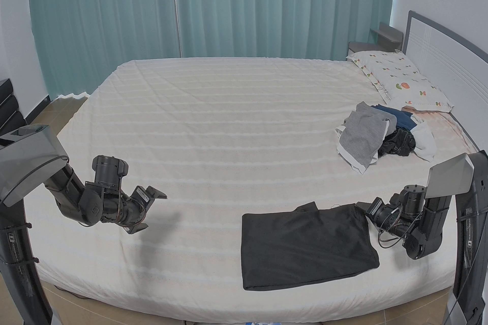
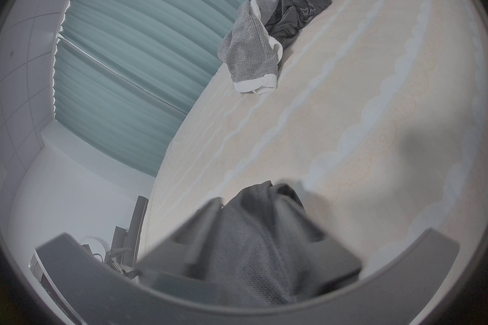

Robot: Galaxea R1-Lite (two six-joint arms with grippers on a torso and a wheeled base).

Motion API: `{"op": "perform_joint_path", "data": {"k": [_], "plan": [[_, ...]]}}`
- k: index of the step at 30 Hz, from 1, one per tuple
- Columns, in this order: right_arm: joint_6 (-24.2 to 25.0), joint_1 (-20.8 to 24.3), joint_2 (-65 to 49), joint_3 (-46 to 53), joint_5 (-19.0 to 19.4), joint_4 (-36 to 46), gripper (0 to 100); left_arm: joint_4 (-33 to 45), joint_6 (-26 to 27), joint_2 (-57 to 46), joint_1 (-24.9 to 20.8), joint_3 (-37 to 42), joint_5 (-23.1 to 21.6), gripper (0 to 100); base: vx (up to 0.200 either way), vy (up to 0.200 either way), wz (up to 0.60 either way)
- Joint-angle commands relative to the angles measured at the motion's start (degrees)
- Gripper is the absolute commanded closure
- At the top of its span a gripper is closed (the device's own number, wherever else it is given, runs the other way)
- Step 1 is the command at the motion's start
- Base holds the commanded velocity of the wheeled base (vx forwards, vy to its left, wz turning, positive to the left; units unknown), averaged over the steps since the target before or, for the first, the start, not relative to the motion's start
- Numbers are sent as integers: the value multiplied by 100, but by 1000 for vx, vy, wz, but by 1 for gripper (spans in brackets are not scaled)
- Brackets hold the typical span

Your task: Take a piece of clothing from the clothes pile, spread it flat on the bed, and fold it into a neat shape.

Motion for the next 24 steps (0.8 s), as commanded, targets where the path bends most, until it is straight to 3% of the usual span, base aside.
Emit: {"op": "perform_joint_path", "data": {"k": [1,24], "plan": [[3,-2,12,-16,6,-4,100,2,-9,8,2,0,-1,0,0,0,0],[12,-134,-58,45,-451,-65,100,2,0,8,-7,8,-1,0,0,0,0]]}}
